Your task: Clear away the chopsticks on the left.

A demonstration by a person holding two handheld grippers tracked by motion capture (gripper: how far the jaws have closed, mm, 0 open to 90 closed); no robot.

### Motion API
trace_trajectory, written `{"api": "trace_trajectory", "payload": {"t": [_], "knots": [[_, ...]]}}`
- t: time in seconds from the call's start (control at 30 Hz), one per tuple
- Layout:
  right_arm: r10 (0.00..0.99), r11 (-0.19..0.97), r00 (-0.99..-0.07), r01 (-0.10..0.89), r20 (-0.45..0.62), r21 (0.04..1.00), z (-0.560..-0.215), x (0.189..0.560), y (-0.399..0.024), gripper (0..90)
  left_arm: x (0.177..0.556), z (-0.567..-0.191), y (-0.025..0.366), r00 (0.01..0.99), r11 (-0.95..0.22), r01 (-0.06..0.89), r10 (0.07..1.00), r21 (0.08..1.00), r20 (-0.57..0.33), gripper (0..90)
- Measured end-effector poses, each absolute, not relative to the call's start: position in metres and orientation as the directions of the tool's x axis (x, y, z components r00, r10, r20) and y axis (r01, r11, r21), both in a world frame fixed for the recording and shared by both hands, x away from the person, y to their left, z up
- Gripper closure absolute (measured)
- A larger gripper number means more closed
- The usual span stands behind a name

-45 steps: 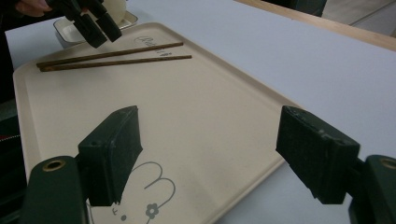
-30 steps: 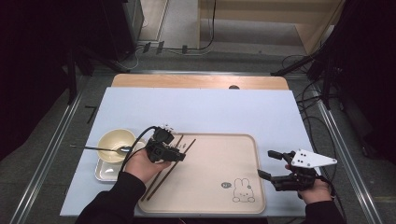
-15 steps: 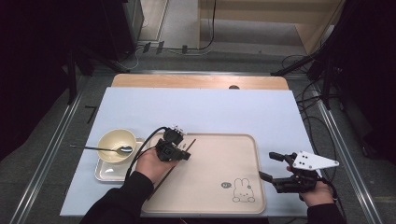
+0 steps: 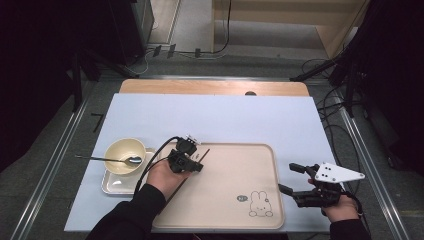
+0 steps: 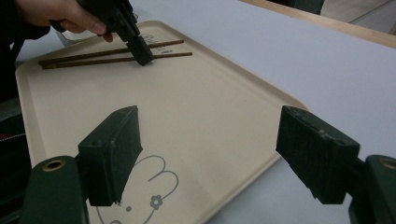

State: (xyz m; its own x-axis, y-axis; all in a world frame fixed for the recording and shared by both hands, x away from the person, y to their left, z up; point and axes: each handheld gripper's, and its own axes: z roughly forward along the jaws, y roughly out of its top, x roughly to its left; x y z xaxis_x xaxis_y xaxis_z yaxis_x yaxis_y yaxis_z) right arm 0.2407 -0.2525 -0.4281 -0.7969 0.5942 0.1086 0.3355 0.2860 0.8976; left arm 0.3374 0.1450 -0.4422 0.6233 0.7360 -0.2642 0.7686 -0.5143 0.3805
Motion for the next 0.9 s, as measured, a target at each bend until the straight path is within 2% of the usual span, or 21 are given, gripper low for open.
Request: {"api": "trace_trajectory", "payload": {"t": [0.9], "knots": [[0.595, 0.288, -0.797, 0.335, 0.107, 0.897, -0.428, 0.240, -0.253, 22.4, 0.344, -0.438, 0.184, 0.541, -0.442, 0.822, 0.803, 0.358, -0.250, 90.0]]}}
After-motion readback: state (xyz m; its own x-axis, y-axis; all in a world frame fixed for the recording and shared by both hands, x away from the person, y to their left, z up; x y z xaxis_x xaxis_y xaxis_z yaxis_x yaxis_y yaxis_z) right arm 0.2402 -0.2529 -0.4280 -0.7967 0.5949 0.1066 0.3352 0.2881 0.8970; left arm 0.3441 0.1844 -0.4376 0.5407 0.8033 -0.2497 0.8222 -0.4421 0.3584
